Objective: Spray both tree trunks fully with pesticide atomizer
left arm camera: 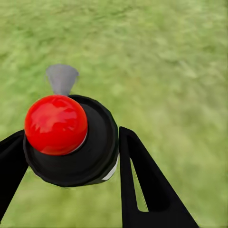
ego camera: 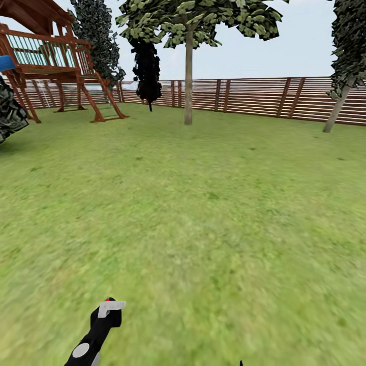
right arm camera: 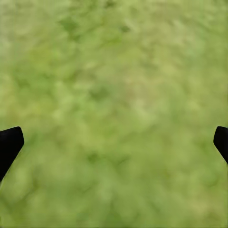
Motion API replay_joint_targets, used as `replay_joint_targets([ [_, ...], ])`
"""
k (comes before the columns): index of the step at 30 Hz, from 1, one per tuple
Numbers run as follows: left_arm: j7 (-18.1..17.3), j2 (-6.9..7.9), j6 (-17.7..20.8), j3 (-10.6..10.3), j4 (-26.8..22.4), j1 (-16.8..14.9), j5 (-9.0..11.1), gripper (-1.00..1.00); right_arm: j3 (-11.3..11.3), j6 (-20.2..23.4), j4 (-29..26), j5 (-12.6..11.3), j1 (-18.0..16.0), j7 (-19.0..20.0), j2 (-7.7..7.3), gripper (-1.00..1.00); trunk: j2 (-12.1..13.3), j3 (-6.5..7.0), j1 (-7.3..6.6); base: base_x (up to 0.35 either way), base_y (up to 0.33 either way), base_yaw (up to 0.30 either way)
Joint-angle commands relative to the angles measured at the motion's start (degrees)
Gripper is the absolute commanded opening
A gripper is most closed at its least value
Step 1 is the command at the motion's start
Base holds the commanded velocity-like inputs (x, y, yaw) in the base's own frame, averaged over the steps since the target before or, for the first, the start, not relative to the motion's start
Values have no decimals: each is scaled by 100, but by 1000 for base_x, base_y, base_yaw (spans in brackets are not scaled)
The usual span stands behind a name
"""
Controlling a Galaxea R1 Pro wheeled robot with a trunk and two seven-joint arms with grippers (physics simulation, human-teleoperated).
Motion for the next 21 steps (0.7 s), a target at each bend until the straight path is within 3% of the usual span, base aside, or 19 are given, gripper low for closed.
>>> replay_joint_targets([
  [1, 0, 0, 0, 0, -1, 0, 1, -100, 2, 0, 0, 0, 1, 0, -1, 100, 0, 0, 0, 341, 0, 0],
  [21, -17, -68, 0, -4, -1, 0, -17, -100, -2, 0, 0, 0, 0, 0, -3, 100, 0, 0, 0, 341, 0, 0],
])
